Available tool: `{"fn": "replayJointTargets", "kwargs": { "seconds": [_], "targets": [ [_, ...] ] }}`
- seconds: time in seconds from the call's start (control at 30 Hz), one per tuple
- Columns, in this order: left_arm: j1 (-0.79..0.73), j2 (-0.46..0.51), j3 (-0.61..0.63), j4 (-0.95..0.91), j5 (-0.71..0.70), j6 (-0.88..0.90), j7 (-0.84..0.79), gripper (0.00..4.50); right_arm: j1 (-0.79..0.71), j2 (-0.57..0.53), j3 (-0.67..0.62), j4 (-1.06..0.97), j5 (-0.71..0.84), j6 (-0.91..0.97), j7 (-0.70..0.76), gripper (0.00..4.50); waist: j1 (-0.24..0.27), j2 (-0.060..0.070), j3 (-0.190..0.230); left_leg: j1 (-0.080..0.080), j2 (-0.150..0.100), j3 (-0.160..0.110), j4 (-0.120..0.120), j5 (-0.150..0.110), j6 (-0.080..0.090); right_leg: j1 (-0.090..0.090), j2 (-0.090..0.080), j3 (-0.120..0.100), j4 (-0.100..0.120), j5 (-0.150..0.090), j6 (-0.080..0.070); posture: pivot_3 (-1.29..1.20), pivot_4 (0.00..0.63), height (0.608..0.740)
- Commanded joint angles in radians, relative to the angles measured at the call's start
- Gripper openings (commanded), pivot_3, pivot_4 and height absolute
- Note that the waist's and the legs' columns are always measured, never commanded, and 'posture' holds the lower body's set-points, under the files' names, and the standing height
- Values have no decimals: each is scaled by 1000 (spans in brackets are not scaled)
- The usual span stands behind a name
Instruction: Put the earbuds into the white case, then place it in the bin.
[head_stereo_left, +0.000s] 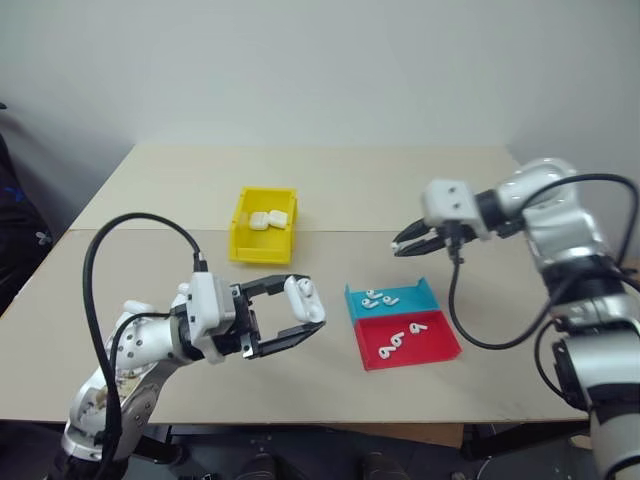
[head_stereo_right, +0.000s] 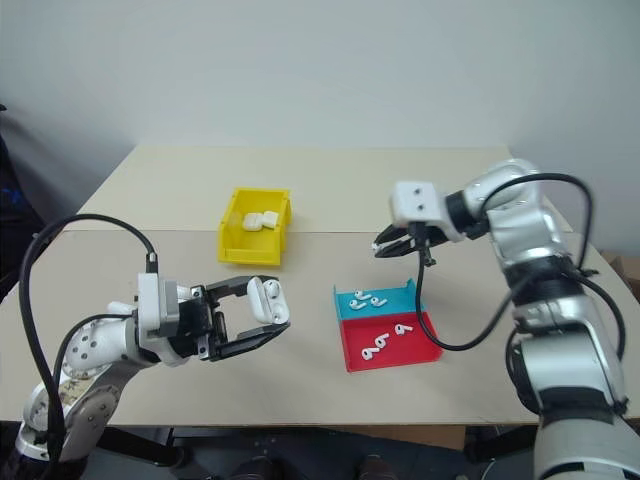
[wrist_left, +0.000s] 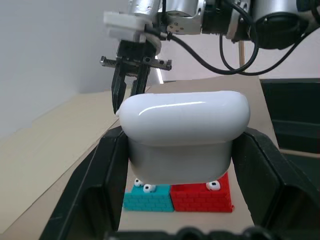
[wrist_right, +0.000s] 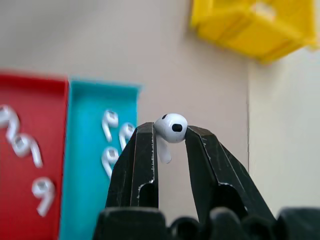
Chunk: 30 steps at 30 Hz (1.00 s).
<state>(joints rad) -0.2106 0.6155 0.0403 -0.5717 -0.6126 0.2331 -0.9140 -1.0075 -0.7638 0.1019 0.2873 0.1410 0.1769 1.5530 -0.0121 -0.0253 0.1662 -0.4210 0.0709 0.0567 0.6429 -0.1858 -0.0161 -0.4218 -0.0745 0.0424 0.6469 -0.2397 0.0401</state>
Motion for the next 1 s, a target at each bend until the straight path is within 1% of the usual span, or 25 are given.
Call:
{"fn": "replayJointTargets", "kwargs": {
  "seconds": [0.03, 0.1, 0.17, 0.2, 0.27, 0.33, 0.47, 0.63, 0.8, 1.0],
  "targets": [
    [-80, -10, -1, -28, -61, 40, 18, 2784, 66, -33, -160, -249, 211, 228, -65, 615, 0, 0, 0, 0, 0, 0, 0, 0, 0, 1, 0, 0, 0, 0, 0, 0, 150, 740],
    [-122, -9, -9, -22, -79, 73, 21, 2784, 112, -14, -243, -341, 330, 337, -134, 615, -3, 0, 0, 1, 0, 0, 1, 0, 0, 2, 0, 0, 0, 0, 0, 0, 150, 740],
    [-166, -3, -22, -10, -86, 105, 19, 2784, 153, 31, -344, -442, 493, 455, -235, 615, -4, 0, 0, 2, 0, -1, 1, 0, 0, 2, 1, 0, 0, 0, 0, 0, 150, 740],
    [-179, -3, -26, -4, -85, 113, 17, 2784, 164, 48, -375, -477, 551, 494, -275, 615, -4, 0, 0, 2, 0, -1, 1, 0, 0, 2, 1, 1, 0, 0, 0, 0, 150, 740],
    [-215, -14, -32, 3, -91, 137, 27, 2784, 175, 101, -440, -539, 725, 589, -376, 615, -5, 0, 0, 2, 0, -1, 1, 0, 0, 2, 1, 1, 1, 0, 0, 0, 150, 740],
    [-240, -21, -32, 4, -105, 158, 35, 2784, 174, 134, -467, -569, 855, 669, -466, 615, -5, 0, 0, 2, 0, -2, 1, 0, 0, 2, 2, 1, 1, 1, 0, 0, 150, 740],
    [-256, -21, -39, 9, -91, 159, 24, 2784, 192, 145, -451, -630, 986, 738, -572, 615, -3, 0, 0, 1, 0, -2, 1, 0, 0, 2, 1, 1, 0, 1, 1, 0, 150, 740],
    [-254, -30, -31, 11, -101, 150, 22, 2784, 239, 117, -416, -693, 1081, 781, -615, 615, -2, 0, 0, 0, 0, -2, 1, 0, 0, 2, 1, 1, 0, 1, 1, 0, 150, 740],
    [-253, -46, -28, 14, -104, 138, 15, 2784, 293, 75, -336, -768, 1036, 763, -622, 615, -3, 0, 0, 0, 0, -2, 1, 0, 0, 2, 1, 0, 0, 1, 1, 0, 150, 740],
    [-246, -52, -31, 11, -102, 138, 6, 2784, 313, 66, -273, -805, 992, 733, -632, 615, -2, 0, 0, 0, 0, -3, 1, 0, 0, 1, 2, 1, 0, 1, 1, 0, 150, 740]
  ]
}}
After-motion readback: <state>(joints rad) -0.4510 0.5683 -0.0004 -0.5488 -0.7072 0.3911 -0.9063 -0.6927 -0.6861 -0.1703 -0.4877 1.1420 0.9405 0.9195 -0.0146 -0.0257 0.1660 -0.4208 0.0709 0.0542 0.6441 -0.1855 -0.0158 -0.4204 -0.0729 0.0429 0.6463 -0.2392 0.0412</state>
